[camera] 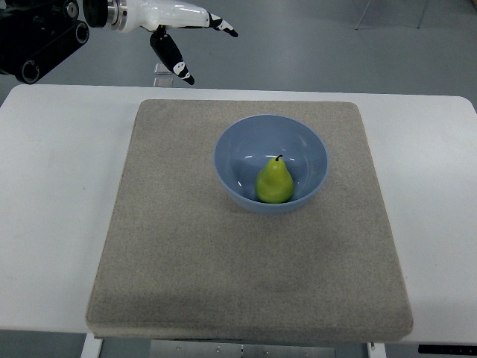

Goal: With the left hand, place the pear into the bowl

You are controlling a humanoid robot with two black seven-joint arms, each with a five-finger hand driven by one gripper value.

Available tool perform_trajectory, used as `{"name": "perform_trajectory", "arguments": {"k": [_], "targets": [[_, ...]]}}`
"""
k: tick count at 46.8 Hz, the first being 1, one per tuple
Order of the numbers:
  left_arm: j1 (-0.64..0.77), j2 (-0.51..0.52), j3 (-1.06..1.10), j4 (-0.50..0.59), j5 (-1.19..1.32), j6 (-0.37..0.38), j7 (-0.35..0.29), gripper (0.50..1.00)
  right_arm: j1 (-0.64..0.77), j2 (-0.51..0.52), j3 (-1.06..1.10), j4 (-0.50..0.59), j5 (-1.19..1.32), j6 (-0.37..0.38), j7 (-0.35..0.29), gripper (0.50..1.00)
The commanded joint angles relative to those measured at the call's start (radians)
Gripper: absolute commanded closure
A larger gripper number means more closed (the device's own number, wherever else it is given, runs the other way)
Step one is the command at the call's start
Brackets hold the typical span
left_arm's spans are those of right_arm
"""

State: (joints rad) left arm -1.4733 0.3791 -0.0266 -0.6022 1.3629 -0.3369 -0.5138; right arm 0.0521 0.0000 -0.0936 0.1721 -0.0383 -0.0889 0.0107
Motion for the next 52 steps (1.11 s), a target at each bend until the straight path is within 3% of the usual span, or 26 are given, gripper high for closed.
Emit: {"name": "perform_trajectory", "arguments": {"k": [1,13,25,38,52], "targets": [[0.021,0.0,0.001,0.018,-0.013,0.019,0.0,0.527,0.0,0.0,0.0,0.001,0.0,0.0,0.0,0.576],[0.105,-0.019,0.002,0.134,-0.09,0.113,0.0,0.527,0.0,0.0,0.0,0.0,0.0,0.0,0.0,0.576],[0.183,-0.106,0.01,0.306,-0.283,0.211,0.003,0.529,0.0,0.0,0.0,0.001,0.0,0.0,0.0,0.576],[0.297,-0.189,0.001,0.36,-0.557,0.456,0.003,0.531,0.0,0.0,0.0,0.0,0.0,0.0,0.0,0.576],[0.36,-0.238,0.001,0.389,-1.063,0.457,0.02,0.546,0.0,0.0,0.0,0.001,0.0,0.0,0.0,0.576]]}}
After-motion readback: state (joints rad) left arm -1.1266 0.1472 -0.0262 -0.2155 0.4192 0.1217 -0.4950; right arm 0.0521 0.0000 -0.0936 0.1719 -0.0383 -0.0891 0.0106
